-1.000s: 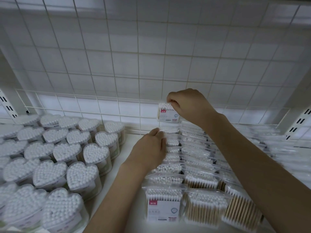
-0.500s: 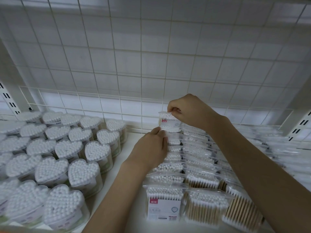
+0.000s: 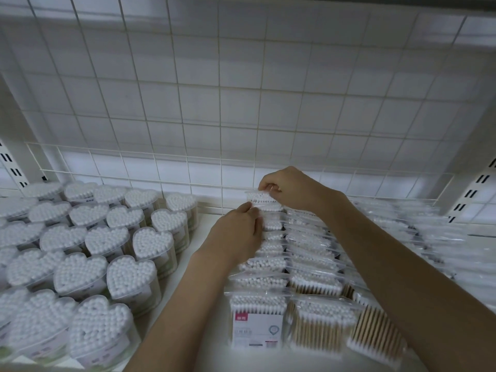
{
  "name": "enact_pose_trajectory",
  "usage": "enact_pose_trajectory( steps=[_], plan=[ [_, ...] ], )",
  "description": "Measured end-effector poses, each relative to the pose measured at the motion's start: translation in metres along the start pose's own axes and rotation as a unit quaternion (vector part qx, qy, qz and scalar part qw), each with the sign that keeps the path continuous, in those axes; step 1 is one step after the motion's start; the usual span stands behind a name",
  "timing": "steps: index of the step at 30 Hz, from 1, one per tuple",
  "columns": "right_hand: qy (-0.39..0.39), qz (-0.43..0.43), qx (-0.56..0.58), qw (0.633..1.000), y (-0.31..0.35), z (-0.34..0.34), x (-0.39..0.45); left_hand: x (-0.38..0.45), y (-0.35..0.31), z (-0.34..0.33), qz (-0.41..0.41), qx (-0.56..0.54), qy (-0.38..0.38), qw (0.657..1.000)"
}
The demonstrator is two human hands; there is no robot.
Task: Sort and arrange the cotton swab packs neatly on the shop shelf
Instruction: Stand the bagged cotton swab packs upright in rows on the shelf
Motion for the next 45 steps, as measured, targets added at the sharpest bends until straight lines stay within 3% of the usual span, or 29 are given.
enact_pose_trajectory(
  steps=[10, 20, 29, 36, 45],
  plan=[
    [-0.044, -0.039, -0.024, 0.998, 0.0, 0.016, 0.0, -0.003, -0.001, 0.0, 0.014, -0.007, 0.014, 1.0],
    [-0.022, -0.047, 0.009, 0.999, -0.011, -0.004, 0.004, 0.001, 0.001, 0.0, 0.023, -0.013, 0.016, 1.0],
    [-0.052, -0.036, 0.045, 0.997, -0.003, 0.027, -0.038, 0.012, 0.008, 0.002, 0.05, 0.029, 0.081, 0.995],
    [-0.099, -0.028, 0.048, 0.994, 0.021, 0.046, -0.119, -0.017, -0.028, 0.034, 0.043, 0.047, 0.033, 0.997],
    [-0.123, -0.082, 0.064, 0.987, 0.045, 0.0, -0.207, -0.089, -0.078, 0.028, -0.021, 0.007, -0.023, 0.999]
  ],
)
Point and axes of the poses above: each hand's wrist, its own x-axis towards the middle knuckle, its own z-axis out of the back of the hand, y = z × x, the point moved 10 cm from there along x, towards the middle knuckle, and after that the axes turned 11 degrees about y, right-handed, at the moved point
